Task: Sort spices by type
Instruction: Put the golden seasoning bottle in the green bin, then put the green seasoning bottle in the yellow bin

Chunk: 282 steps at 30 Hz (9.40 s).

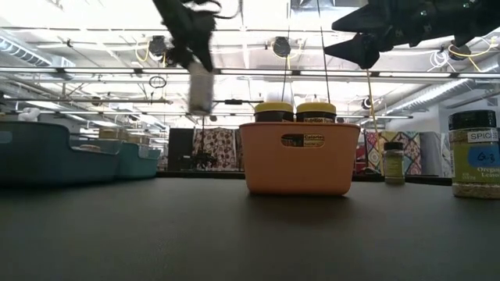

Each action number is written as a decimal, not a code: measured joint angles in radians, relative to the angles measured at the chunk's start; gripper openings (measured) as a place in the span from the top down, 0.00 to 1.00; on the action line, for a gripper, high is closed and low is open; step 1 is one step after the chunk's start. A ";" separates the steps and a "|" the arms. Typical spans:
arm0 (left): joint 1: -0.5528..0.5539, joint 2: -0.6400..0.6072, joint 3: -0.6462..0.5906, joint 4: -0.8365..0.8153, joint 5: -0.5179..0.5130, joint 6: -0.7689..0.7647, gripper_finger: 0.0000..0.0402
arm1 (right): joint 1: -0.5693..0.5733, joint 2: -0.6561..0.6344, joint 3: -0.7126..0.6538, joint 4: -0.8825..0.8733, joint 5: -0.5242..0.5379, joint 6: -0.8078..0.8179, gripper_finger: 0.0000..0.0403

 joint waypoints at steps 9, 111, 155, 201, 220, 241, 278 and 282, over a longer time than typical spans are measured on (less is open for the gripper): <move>0.117 -0.166 -0.175 -0.045 -0.082 -0.078 0.30 | 0.000 0.000 0.000 -0.001 0.000 0.000 0.07; -0.081 -0.150 -0.500 0.763 0.041 0.018 0.08 | 0.000 0.000 0.000 -0.017 0.089 0.238 0.07; -0.573 0.269 -0.479 1.618 0.247 0.137 0.08 | 0.289 -0.032 0.026 -0.415 0.025 0.635 0.07; -0.549 1.108 0.664 1.115 0.271 0.166 0.08 | 0.582 -0.178 0.026 -0.059 -0.075 0.415 0.07; -0.539 1.166 0.713 1.054 0.260 0.186 0.08 | 0.581 -0.177 0.025 -0.106 -0.044 0.410 0.07; -0.543 1.190 0.713 1.088 0.203 0.178 0.08 | 0.581 -0.178 0.026 -0.099 0.000 0.440 0.07; -0.543 1.023 0.710 0.859 0.201 0.264 0.48 | 0.580 -0.211 0.029 -0.123 -0.073 0.514 0.07; -0.541 0.952 0.712 0.703 0.201 0.339 0.48 | 0.580 -0.261 0.026 -0.128 -0.069 0.500 0.07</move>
